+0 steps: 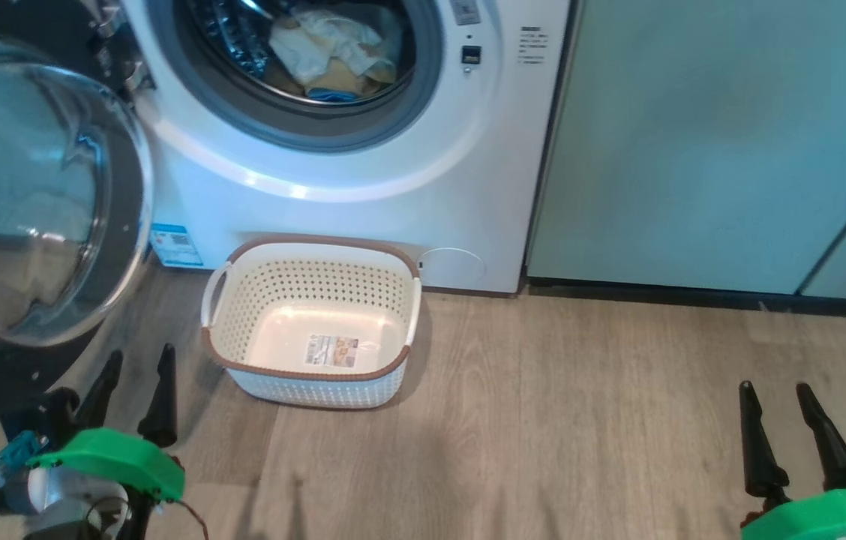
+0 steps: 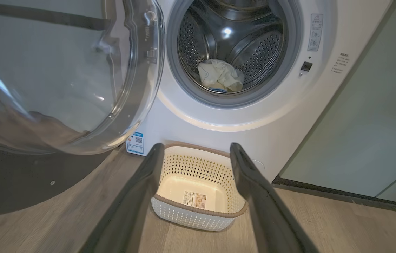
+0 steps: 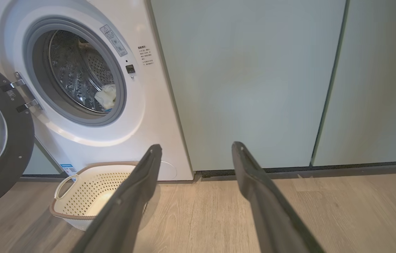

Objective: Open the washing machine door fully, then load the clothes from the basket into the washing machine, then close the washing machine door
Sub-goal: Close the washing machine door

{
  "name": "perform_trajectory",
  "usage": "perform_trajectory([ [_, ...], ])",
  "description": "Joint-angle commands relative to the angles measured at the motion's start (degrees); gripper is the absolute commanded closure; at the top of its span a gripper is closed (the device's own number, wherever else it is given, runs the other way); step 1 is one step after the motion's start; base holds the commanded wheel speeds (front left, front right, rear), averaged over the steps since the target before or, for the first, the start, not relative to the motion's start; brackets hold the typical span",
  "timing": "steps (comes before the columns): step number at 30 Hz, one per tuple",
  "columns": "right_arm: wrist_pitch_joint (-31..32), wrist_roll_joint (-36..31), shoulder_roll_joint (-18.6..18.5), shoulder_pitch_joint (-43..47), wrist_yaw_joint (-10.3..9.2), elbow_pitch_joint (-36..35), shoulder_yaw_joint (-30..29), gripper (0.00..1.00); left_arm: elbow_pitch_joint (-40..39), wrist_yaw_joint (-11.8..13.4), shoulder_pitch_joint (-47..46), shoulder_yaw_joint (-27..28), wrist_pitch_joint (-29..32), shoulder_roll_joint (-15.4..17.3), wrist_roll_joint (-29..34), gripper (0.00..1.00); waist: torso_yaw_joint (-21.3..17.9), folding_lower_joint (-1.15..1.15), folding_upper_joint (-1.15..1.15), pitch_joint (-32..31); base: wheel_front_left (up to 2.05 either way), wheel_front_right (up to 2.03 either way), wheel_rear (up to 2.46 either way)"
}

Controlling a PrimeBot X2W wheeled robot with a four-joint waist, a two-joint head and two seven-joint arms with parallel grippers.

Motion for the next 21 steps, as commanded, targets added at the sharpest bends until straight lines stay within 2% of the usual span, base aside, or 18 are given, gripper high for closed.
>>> perform_trajectory([
  [1, -0.37, 0.26, -0.63, -1.69, 0.09, -2.08, 1.18, 0.00, -2.04, -0.04, -3.28, 2.54, -0.60, 1.21, 0.45, 0.00, 0.68, 0.00, 0.00, 0.02, 0.00, 0.00, 0.00],
  [21, -0.37, 0.41, -0.61, -2.45, 0.09, -2.32, 1.49, 0.00, -1.50, -0.04, -4.78, 3.80, -0.60, 0.10, 1.58, 0.00, 15.09, 0.00, 0.00, 0.63, 0.00, 0.00, 0.00],
])
